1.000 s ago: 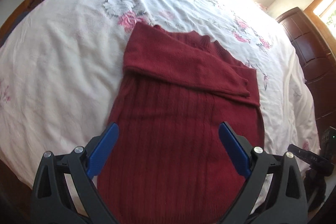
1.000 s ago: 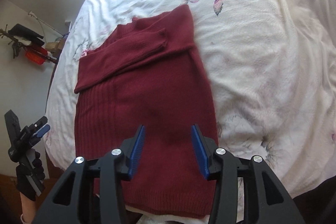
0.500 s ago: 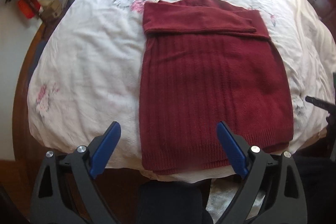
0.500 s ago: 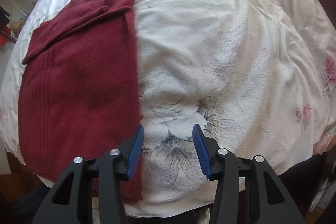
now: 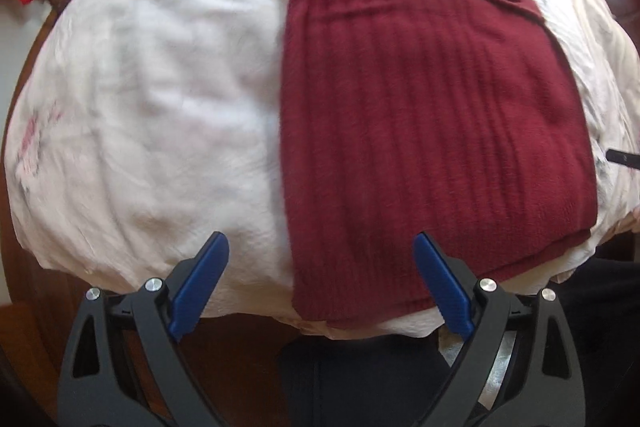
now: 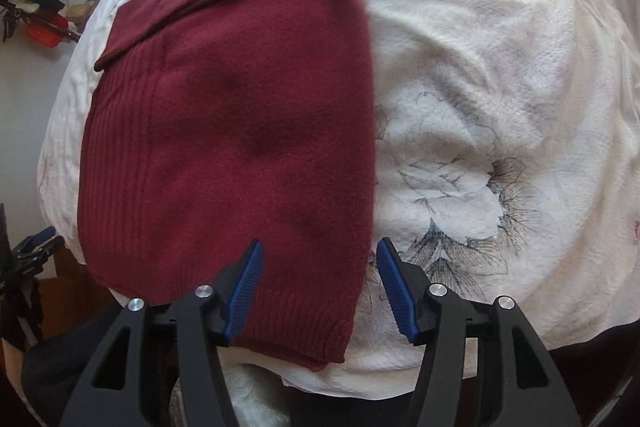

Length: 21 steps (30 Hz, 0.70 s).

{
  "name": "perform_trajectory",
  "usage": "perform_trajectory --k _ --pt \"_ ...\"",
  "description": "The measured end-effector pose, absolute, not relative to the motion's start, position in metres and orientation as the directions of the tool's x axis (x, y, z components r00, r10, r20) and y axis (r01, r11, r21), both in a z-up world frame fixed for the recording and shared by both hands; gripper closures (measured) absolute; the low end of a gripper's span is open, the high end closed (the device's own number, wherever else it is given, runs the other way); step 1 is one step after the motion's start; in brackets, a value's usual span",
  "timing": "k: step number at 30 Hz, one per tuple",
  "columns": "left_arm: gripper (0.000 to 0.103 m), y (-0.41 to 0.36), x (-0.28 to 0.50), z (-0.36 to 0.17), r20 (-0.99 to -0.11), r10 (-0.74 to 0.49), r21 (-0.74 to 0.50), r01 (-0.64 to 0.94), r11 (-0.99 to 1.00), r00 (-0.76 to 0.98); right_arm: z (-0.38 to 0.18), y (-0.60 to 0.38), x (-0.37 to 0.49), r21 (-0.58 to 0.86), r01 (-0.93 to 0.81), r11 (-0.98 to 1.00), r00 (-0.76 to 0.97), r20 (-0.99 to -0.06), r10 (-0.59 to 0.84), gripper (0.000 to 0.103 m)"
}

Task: Fold small clothes
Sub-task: 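Open both grippers and lift them away from the folded sweater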

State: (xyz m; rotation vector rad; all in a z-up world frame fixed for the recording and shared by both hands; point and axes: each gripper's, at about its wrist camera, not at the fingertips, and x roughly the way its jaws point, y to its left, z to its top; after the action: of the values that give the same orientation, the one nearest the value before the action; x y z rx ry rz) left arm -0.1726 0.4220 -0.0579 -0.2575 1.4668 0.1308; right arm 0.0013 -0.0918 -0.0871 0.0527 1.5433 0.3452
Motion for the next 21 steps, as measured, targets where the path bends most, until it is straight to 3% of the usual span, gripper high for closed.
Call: perform_trajectory --k 8,14,17,19,20,21 --pt "0.01 0.434 -0.192 -0.103 -0.962 -0.242 -0.27 -0.297 0.916 0.128 -0.116 -0.104 0.003 0.213 -0.197 0.957 -0.088 -0.976 0.2 0.044" --pt "0.011 0.42 -0.189 -0.109 -0.957 -0.253 -0.282 -0.272 0.92 0.14 -0.135 -0.097 -0.004 0.223 -0.205 0.953 -0.161 -0.968 0.192 0.043" --pt "0.011 0.416 -0.187 -0.107 -0.957 -0.259 -0.285 -0.246 0.927 0.133 -0.142 -0.09 -0.008 0.238 -0.202 0.95 -0.188 -0.961 0.201 0.037" --pt "0.017 0.411 -0.186 -0.103 -0.938 -0.318 -0.343 -0.222 0.913 0.141 -0.144 -0.082 -0.013 0.26 -0.215 0.942 -0.21 -0.954 0.215 0.037" --pt "0.027 0.407 -0.186 -0.102 -0.928 -0.345 -0.367 -0.206 0.907 0.139 -0.145 -0.077 -0.015 0.282 -0.222 0.933 -0.224 -0.946 0.233 0.039" --pt "0.027 0.404 -0.185 -0.1 -0.93 -0.343 -0.364 -0.192 0.911 0.135 -0.147 -0.073 -0.019 0.304 -0.236 0.923 -0.236 -0.939 0.249 0.041"
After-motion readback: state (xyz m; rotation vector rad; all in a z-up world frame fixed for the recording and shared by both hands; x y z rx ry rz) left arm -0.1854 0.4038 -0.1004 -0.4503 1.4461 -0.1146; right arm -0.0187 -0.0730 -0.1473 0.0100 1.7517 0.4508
